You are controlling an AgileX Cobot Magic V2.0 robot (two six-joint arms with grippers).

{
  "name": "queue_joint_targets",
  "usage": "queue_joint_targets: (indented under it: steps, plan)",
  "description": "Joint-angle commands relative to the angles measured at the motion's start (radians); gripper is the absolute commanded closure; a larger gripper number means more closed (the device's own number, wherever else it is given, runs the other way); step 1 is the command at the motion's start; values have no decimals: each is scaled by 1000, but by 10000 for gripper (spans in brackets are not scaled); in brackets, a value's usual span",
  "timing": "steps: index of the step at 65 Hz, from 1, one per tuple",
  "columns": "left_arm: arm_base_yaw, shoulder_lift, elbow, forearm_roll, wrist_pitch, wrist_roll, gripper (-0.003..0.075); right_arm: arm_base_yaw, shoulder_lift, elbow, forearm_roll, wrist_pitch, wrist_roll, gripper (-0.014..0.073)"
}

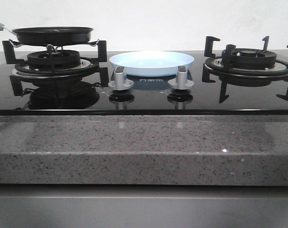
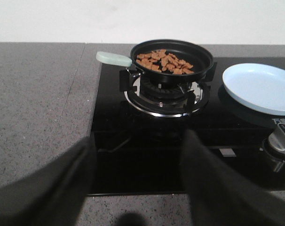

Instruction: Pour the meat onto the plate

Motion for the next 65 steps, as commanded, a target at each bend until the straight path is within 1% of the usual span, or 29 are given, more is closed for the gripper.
queue_joint_targets:
  steps: [1, 11, 15, 21, 30, 39, 47, 55, 58, 65]
  plan:
    - [0, 52, -52, -11, -57, 2, 207, 28, 54, -56, 7, -18, -4, 162]
    - [-2, 152, -136, -14, 23, 48, 209, 99, 179, -151, 17, 82, -7, 181]
    - [-21, 179, -156, -38, 34, 76, 209, 126, 230, -189, 30, 109, -9, 181]
    - [-78, 215, -171, -48, 32, 109, 209, 171, 329, -259, 59, 125, -14, 181]
    - [-173, 236, -171, -48, 27, 108, 209, 204, 472, -356, 84, 126, -15, 181]
    - [-235, 238, -171, -44, 25, 108, 210, 213, 629, -472, 88, 127, -15, 181]
    - [-246, 238, -171, -44, 25, 108, 209, 213, 775, -593, 88, 132, -16, 181]
    - [-246, 238, -171, -44, 25, 108, 210, 213, 905, -712, 96, 176, -58, 181]
    - [-246, 238, -171, -44, 25, 108, 210, 212, 952, -758, 120, 205, -81, 181]
    - [-246, 238, -171, -44, 25, 108, 210, 185, 1070, -877, 224, 262, -157, 181]
